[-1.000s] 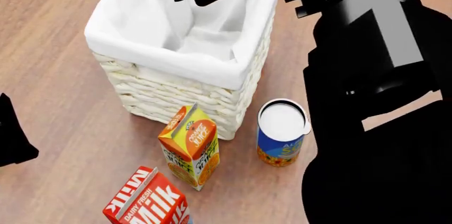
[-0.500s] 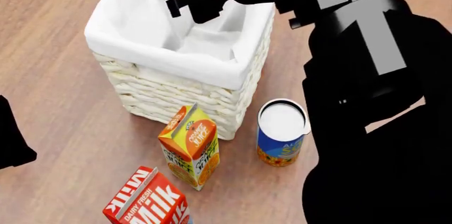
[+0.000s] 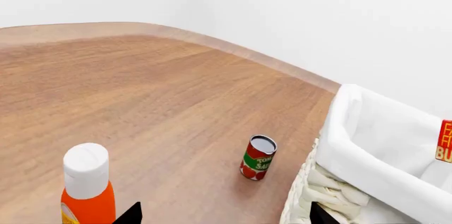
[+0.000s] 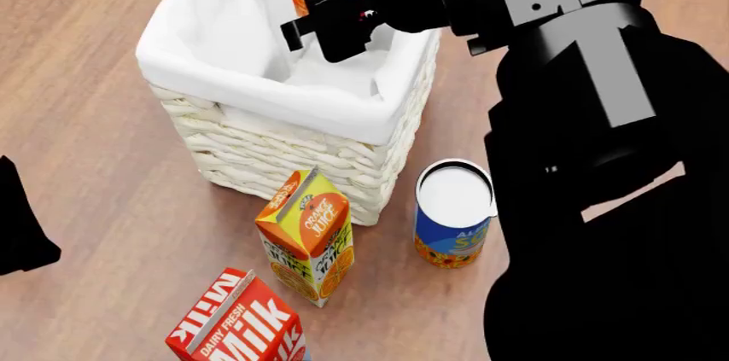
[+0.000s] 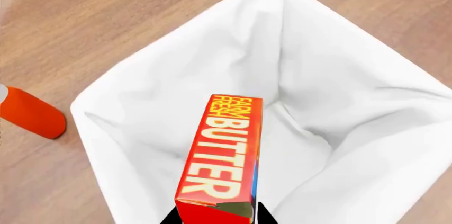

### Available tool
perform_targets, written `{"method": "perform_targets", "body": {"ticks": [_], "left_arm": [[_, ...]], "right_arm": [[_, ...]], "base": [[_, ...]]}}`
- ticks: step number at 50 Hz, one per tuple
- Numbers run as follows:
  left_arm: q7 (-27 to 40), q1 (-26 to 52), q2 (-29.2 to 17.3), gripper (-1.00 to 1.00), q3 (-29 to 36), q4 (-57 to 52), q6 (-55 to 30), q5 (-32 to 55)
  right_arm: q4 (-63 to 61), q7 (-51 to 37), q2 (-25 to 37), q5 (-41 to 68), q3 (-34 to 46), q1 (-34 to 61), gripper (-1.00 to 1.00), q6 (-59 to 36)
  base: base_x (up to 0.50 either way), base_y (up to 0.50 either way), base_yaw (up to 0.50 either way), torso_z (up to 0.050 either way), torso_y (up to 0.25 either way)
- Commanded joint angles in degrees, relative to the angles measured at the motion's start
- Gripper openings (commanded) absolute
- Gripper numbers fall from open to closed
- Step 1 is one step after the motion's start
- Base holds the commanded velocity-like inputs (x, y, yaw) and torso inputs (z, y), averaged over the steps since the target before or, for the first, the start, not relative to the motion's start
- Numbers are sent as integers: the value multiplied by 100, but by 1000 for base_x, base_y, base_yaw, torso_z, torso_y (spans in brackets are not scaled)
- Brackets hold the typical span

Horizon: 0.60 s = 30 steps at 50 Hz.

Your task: Pick up the butter and put it in the basket.

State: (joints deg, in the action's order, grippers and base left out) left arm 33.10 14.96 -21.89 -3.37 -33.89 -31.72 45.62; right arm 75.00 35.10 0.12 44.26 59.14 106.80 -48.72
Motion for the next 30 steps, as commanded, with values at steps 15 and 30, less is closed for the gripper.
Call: {"method": "perform_targets", "body": {"ticks": [15, 30], "left_arm": [[70, -12, -41, 100, 29, -48, -11, 43], [70, -15, -57, 100, 48, -23, 21, 44]], "right_arm": [[-3, 241, -11, 465, 199, 37, -100, 102], [-3, 308, -11, -85, -358, -66, -100, 74]], "base": [[0, 0, 0, 1, 1], [0, 0, 0, 0, 1]]}}
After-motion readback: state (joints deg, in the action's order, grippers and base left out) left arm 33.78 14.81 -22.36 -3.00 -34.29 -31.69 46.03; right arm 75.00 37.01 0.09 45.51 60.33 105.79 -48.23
